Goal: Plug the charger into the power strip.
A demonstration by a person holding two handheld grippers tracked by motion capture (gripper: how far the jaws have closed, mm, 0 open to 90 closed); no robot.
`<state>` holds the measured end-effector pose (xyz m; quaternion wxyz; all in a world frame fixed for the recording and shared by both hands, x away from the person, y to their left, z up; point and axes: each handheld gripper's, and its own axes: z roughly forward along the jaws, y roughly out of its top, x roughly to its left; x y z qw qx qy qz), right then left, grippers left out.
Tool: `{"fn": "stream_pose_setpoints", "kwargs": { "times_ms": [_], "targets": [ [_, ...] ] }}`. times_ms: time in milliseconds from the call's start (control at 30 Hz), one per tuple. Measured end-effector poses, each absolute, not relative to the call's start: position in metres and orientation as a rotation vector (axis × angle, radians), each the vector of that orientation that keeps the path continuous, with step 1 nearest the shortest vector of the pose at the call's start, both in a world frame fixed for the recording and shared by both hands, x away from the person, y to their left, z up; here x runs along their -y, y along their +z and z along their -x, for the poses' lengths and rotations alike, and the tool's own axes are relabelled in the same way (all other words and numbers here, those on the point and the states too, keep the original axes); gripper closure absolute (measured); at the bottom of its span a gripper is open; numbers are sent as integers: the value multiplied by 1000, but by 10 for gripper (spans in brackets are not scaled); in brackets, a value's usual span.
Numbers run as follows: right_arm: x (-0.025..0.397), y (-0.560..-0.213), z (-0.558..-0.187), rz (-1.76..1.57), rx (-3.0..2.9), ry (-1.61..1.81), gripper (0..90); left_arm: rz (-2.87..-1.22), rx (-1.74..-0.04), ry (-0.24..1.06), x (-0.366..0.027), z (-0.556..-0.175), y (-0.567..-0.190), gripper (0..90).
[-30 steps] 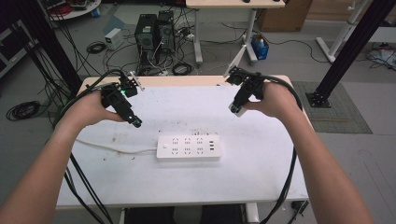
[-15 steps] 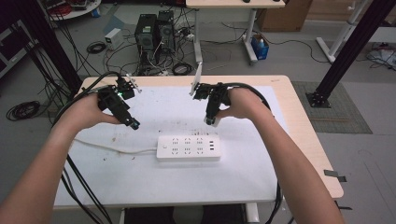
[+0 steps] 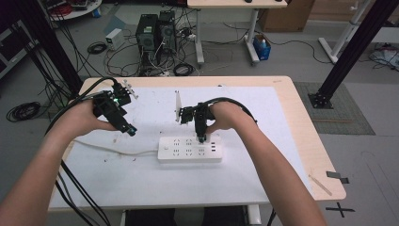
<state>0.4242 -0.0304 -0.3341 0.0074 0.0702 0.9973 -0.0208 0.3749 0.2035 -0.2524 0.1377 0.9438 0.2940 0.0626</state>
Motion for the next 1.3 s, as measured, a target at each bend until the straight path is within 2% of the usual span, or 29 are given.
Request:
{"fn": "stream_pose_setpoints", "kwargs": {
  "times_ms": [233,1300],
  "targets": [
    [25,-348,-427,-126,-3125,-87,622,-2726,-856,177,-205,-370,-252,223],
    [24,-363,-424,47,-3118,-68,631,-2749,-866,135,-203,-375,-265,223]
  ]
}}
